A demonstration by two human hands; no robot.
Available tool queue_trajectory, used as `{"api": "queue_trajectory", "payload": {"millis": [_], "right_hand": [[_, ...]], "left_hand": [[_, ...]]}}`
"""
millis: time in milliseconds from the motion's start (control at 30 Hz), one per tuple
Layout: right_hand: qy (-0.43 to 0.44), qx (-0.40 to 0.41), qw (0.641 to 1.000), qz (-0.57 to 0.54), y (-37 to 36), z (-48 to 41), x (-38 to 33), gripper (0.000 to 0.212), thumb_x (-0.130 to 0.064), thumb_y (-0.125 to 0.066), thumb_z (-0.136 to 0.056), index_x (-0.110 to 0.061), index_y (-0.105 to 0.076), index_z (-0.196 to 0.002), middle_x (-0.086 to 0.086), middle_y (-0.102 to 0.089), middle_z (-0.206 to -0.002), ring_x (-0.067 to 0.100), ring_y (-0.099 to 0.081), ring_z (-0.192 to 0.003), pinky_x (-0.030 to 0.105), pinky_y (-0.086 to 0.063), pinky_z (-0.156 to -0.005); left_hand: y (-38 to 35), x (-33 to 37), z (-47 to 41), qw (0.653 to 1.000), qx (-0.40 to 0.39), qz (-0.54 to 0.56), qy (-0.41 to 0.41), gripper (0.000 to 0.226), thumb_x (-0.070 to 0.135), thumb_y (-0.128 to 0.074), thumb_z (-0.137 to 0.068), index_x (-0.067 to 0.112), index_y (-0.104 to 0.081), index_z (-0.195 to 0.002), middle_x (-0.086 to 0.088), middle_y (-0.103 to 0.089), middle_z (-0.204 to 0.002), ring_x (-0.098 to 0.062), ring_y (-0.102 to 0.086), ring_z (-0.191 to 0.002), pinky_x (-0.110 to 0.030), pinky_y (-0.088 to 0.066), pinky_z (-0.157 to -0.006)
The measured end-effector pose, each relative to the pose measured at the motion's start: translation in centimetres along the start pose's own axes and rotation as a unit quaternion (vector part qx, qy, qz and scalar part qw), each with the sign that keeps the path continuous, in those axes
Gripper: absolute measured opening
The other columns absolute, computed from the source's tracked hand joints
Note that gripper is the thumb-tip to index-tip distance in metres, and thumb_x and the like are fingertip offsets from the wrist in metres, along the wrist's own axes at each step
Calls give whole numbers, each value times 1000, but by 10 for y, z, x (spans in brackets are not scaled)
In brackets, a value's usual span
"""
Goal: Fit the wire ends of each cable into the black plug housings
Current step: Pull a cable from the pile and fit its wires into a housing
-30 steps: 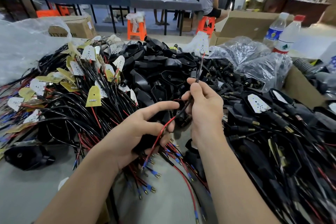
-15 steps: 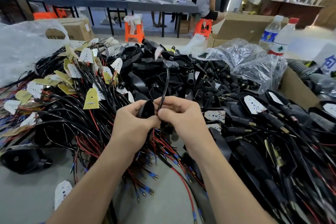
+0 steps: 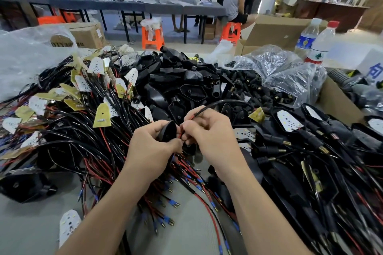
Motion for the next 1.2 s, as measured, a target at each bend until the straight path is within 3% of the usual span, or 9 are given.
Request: {"api": "queue_trajectory", "payload": {"millis": [167,300,367,500,667,833,1000,1100,1200], "right_hand": [[13,72,997,-37,8,-3,-4,19,-2,-55,-98,-12,-65,-86,10,-72,-70,16,-64,-56,26,-53,-53],[28,64,995,-66,9,-2,-11,17,-4,-58,-97,-11,-69,-86,10,-73,-70,17,-65,-56,25,-52,-52],[30,26,997,-71,4,1,-14,17,-4,-61,-95,-11,-71,-84,8,-72,-67,16,-65,-54,24,-52,-51],[39,10,998,-42,-6,5,-17,16,-4,-63,-94,-10,-72,-84,7,-68,-63,18,-64,-54,26,-52,-51],[53,61,997,-5,-4,4,-18,15,-20,-64,-88,-22,-74,-77,10,-73,-69,24,-70,-59,39,-59,-61],[56,84,994,47,2,4,-16,16,-21,-61,-90,-27,-72,-82,5,-75,-73,24,-75,-65,45,-64,-68],[89,119,978,145,6,6,-17,13,-25,-63,-90,-35,-71,-87,-8,-75,-71,15,-75,-68,45,-63,-72],[72,93,990,79,4,6,-19,14,-20,-61,-91,-25,-71,-83,1,-75,-71,20,-75,-65,44,-63,-68],[32,47,998,-28,3,6,-22,17,-11,-57,-92,-16,-69,-81,9,-74,-69,24,-73,-59,31,-59,-57]], "left_hand": [[-2,4,1,995,-2,96,29,15,5,-71,-93,12,-77,-81,-14,-70,-70,-22,-66,-57,-31,-55,-49],[-1,7,-1,970,21,219,100,52,45,-45,-109,3,-74,-99,-15,-71,-77,-23,-63,-58,-27,-48,-41],[-2,7,0,966,31,229,119,64,53,-35,-109,2,-73,-101,-17,-72,-75,-24,-65,-56,-28,-46,-39],[-4,7,1,971,16,213,107,40,32,-45,-96,17,-79,-81,-14,-71,-72,-27,-64,-55,-26,-42,-39],[-3,7,0,979,-34,185,77,38,27,-45,-85,19,-81,-95,-12,-71,-73,-20,-66,-63,-28,-49,-45],[0,7,2,983,-81,164,21,33,26,-61,-87,24,-79,-115,-7,-78,-100,-16,-73,-88,-28,-57,-59],[2,6,2,976,-117,186,15,39,23,-64,-91,21,-72,-129,-8,-76,-120,-27,-72,-113,-39,-64,-81],[3,3,0,981,-99,166,2,40,18,-72,-84,26,-75,-124,-6,-77,-117,-25,-73,-109,-41,-63,-87],[2,2,0,986,-45,158,-26,49,17,-83,-75,21,-75,-123,-5,-79,-111,-20,-76,-103,-35,-60,-88]]}}
Point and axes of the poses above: each hand's wrist, its own z-axis away from the middle knuckle, its own y-axis out of the back of the hand, x = y × z, the point moved 1 cm from there along -z, towards the middle knuckle
